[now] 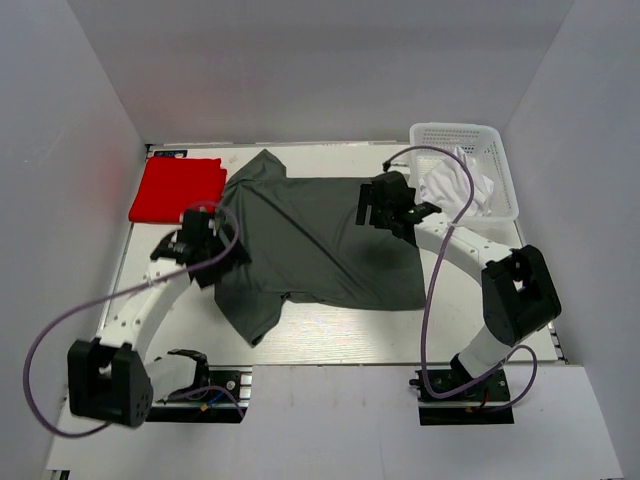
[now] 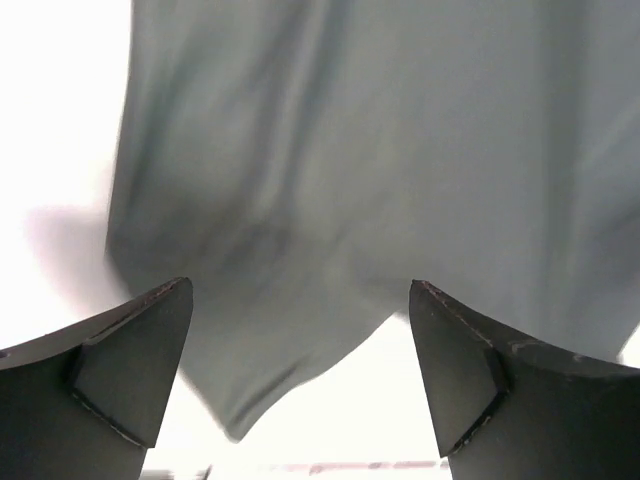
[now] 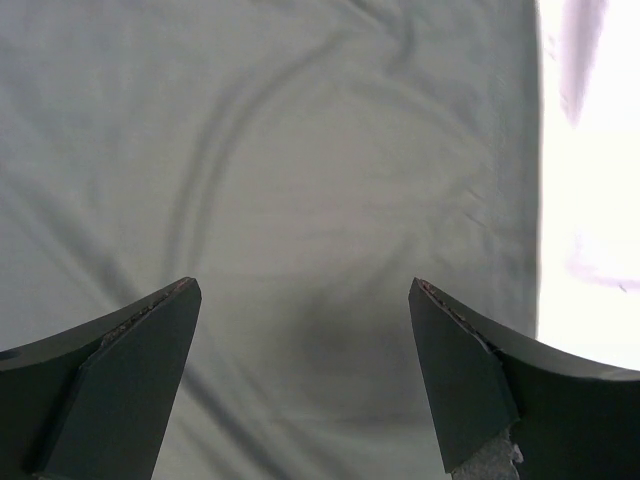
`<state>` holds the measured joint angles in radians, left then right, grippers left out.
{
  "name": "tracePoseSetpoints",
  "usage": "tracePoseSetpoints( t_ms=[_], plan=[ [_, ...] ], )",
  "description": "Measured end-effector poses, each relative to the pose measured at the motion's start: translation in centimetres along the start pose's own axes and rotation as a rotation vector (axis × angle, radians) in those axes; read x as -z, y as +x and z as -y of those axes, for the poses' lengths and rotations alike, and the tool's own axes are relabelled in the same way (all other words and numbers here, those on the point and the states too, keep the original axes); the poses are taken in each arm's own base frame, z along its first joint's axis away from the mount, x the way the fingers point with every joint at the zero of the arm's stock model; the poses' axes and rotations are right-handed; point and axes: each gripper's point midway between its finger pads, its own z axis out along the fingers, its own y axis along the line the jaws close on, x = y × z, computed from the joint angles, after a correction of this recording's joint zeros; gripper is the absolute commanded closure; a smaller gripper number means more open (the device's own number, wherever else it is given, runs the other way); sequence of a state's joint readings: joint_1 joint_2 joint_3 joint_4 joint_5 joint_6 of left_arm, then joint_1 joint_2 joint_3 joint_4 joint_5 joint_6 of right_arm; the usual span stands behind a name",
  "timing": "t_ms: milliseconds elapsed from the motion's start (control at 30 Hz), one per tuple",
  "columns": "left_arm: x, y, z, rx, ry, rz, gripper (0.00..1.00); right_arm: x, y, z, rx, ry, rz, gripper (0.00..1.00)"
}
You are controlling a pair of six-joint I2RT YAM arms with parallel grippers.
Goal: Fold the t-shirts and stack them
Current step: Grap the side of the flattened tshirt closest away from the robot with both arms
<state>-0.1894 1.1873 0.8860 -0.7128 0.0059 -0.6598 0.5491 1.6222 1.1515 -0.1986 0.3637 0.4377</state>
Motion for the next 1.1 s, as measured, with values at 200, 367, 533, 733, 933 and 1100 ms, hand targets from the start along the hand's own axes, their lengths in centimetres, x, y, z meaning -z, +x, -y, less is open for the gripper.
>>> tracePoseSetpoints(
  t_ms=[200,367,533,733,933,1100],
  plan=[
    [1.0,10.7,-4.8,0.090,-0.005,-0.202,0.17,-0.5,1.8,2.3,-0.018,0.080,-0.023,0.10],
    [1.7,13.0,-4.7,0.128,0.035,-0.263,0.27,-0.3,1.4,2.7,-0.053,0.080,-0.011,0.10],
    [0.6,15.6,-5.5,0.137,-0.029,-0.391,0.38,0.0,1.7,3.1,-0.080,0.069,-0.018,0.10],
    [0.5,16.9,-5.7,0.134,-0.055,-0.431,0.45,0.4,0.9,3.6,-0.100,0.069,-0.001,0.10],
    [-0.6,18.5,-6.5,0.144,-0.107,-0.480,1.00,1.6,0.2,4.2,-0.115,0.069,0.025,0.10],
    [-0.6,18.4,-5.9,0.128,-0.073,-0.468,1.00,3.6,1.8,5.2,-0.130,0.064,0.005,0.10]
  ],
)
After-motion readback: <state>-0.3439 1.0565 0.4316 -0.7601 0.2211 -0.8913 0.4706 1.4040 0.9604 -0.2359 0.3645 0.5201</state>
